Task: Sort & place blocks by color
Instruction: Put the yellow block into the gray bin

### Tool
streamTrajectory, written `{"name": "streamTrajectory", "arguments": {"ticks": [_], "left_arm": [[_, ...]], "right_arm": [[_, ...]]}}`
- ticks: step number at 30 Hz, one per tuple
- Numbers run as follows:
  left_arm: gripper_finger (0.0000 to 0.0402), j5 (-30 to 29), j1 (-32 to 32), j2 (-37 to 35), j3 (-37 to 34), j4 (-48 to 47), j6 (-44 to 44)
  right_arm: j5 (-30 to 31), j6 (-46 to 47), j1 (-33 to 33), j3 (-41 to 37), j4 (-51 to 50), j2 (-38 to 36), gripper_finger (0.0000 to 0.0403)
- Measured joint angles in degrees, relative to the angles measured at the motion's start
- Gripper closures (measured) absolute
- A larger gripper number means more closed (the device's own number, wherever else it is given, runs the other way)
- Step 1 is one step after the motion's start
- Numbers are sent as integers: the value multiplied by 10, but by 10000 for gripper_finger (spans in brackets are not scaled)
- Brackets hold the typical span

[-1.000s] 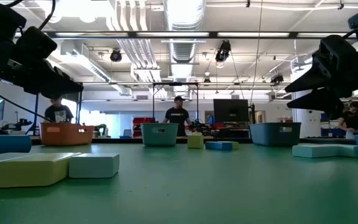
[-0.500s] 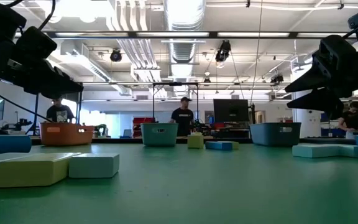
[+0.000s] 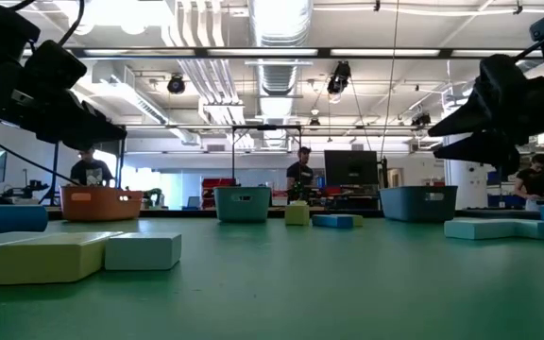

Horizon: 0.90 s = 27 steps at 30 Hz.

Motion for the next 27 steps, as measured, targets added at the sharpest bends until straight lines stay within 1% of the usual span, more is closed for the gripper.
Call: {"name": "streamTrajectory", "arguments": {"ticks": [2, 3, 4, 6, 7, 9, 12, 14, 17, 22, 25, 27], "left_arm": [[400, -37, 1, 0, 0, 45, -2], [400, -43, 1, 0, 0, 68, -16], [400, -43, 1, 1, 0, 95, -53], [400, -42, 0, 4, 0, 157, -164], [400, -43, 0, 5, 0, 185, -197], [400, -46, 0, 8, 0, 244, -224], [400, -45, 0, 9, 0, 317, -226], [400, -45, 0, 9, 0, 348, -226], [400, -45, 0, 9, 0, 364, -220], [400, -47, 0, 15, 0, 376, -165], [400, -46, 0, 30, 0, 445, -142], [400, -28, -1, 43, 0, 503, -132]], "right_arm": [[23, -1, 0, 0, 0, 0, 167], [29, -1, 0, 0, 0, 0, 167], [33, -1, 0, 0, 3, 0, 167], [30, -1, 0, 0, 10, 0, 167], [26, -1, 0, 0, 11, 0, 167], [21, -1, 0, 0, 10, 0, 167], [17, -1, 0, 0, 11, 0, 167], [17, -1, 0, 0, 16, 0, 167], [17, -1, 0, 0, 15, 0, 167], [26, -1, 0, 0, 26, 0, 167], [27, -1, 0, 0, 50, 0, 167], [31, -1, 0, 0, 95, 0, 167]]}}
